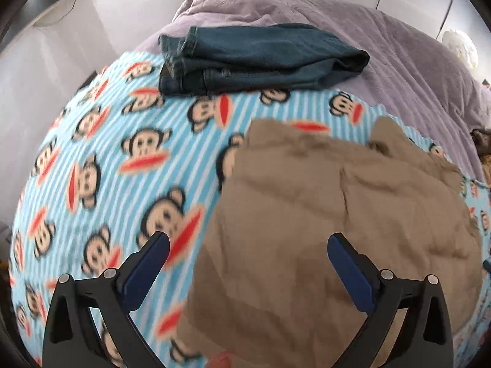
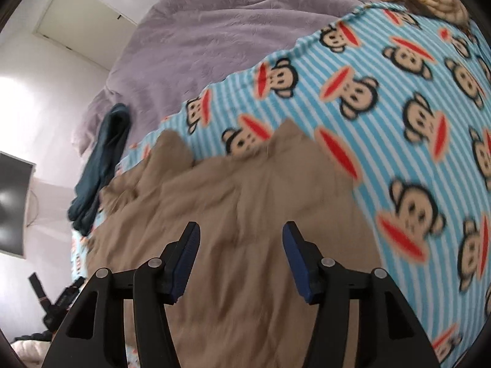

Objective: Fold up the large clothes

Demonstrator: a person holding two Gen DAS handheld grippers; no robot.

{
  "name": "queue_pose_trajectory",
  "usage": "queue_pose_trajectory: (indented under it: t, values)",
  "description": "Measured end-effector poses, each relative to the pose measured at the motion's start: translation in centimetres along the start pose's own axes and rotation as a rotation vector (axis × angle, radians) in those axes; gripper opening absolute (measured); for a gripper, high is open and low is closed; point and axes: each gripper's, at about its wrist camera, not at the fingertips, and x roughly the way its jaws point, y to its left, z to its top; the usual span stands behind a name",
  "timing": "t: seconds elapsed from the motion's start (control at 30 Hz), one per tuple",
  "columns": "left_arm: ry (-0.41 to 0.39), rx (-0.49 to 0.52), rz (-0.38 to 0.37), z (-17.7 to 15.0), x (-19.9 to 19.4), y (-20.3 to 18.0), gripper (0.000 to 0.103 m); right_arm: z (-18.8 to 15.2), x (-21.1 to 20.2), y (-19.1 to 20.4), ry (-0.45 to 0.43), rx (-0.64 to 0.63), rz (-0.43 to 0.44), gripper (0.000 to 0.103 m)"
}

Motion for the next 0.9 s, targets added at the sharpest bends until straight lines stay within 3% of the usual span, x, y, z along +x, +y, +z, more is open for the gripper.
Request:
queue_pose_trajectory:
  t: [0.07,0.17,0.23,0.47,0.57,0.9]
  values:
    - [0.013,-0.041,-0.041,-1.5,-0.8,0.6,0.103,-1.7,-0.9,-0.2,0.007,0.026,0.038,0.075]
    - [0.010,-0.097,-0.075,-3.6,-1.6,1.5,0.103,-4.4,-2.0,-0.7,0.030,0.060,0.098,0.077]
    - [0.030,-0.138,-0.121,-5.4,-1.9,2.4,0.103,-6.3,-2.6,-1.4,0.047,0.090,0.153,0.087]
    - [0.150,-0.342,-0.313,-11.2,-0.4,5.5,0.103,-12.1,-1.9,-4.2,0.150,0.208,0.242,0.087]
    - [0.178,-0.427,-0.357,-12.7,1.3,6.0,0.103,-13.4,-0.2,-5.5,0.173,0.290,0.273,0.087]
    - [0.122,-0.453,-0.382,-9.7,5.2,4.8,0.103,-13.9,5.8,-6.5,0.169,0.417,0.375,0.087]
